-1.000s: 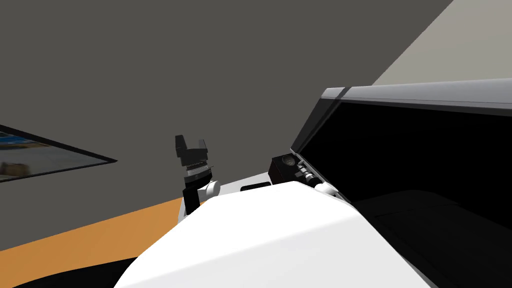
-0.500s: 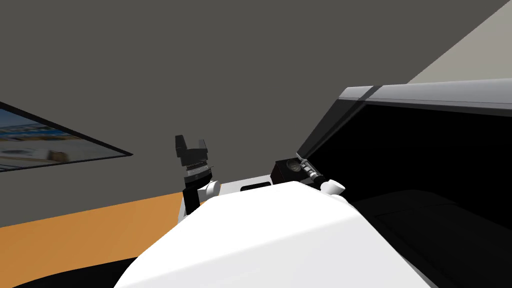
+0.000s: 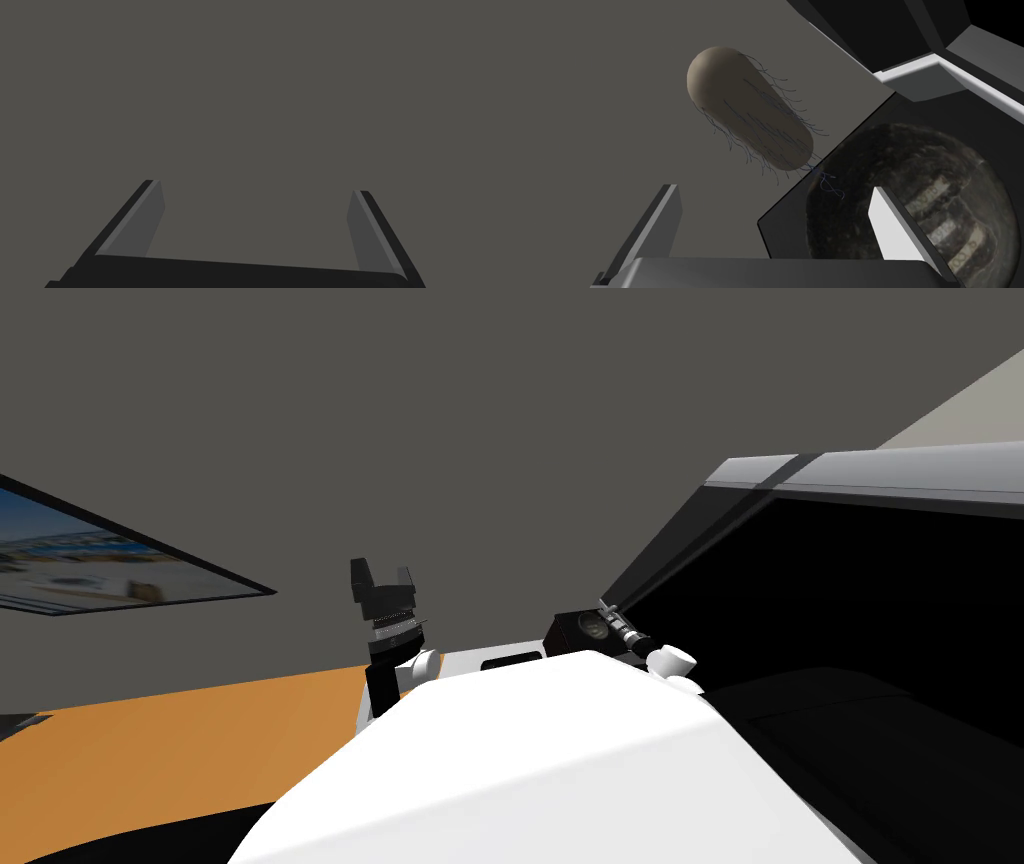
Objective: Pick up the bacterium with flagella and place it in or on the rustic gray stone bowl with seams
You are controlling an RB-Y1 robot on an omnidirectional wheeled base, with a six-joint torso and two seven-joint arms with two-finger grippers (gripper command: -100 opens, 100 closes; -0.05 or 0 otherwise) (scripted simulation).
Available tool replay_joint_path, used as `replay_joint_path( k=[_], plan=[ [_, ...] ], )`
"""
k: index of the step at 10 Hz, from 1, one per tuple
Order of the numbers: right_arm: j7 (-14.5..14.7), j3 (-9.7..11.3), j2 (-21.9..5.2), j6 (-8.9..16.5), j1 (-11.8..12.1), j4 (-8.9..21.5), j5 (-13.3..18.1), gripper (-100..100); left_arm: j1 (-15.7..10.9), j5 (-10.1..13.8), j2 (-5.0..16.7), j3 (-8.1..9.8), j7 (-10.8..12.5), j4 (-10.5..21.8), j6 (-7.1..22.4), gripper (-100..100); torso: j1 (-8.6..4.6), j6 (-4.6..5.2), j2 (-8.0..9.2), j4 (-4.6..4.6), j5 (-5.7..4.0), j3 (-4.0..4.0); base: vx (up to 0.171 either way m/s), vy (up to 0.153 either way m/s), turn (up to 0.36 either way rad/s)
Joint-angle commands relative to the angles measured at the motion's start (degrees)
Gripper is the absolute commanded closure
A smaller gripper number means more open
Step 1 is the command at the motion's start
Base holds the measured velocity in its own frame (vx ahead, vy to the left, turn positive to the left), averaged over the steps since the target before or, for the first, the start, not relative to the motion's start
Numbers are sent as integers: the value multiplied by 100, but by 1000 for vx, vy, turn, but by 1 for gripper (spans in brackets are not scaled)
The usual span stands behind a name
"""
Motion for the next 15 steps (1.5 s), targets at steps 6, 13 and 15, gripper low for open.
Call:
replay_joint_path(
  k=[6, 13, 15],
  plan=[
    [-188, 27, 90, -143, -470, 269, 418, -100, -1, 0, 0, 0, 0, 0, 0, 0, -8, 2, 31, 5, -2, 16, -37, -10, -28],
    [-752, 106, 360, -571, -1669, 1007, 1507, -100, -1, 0, 0, 0, 0, 0, 0, 0, -4, 0, 23, 6, 0, 14, -93, -39, -56],
    [-752, 106, 360, -571, -1881, 1046, 1671, -100, -1, 0, 0, 0, 0, 1, 0, 0, -14, 1, 38, 9, -3, 23, -67, -34, -37]
  ],
)
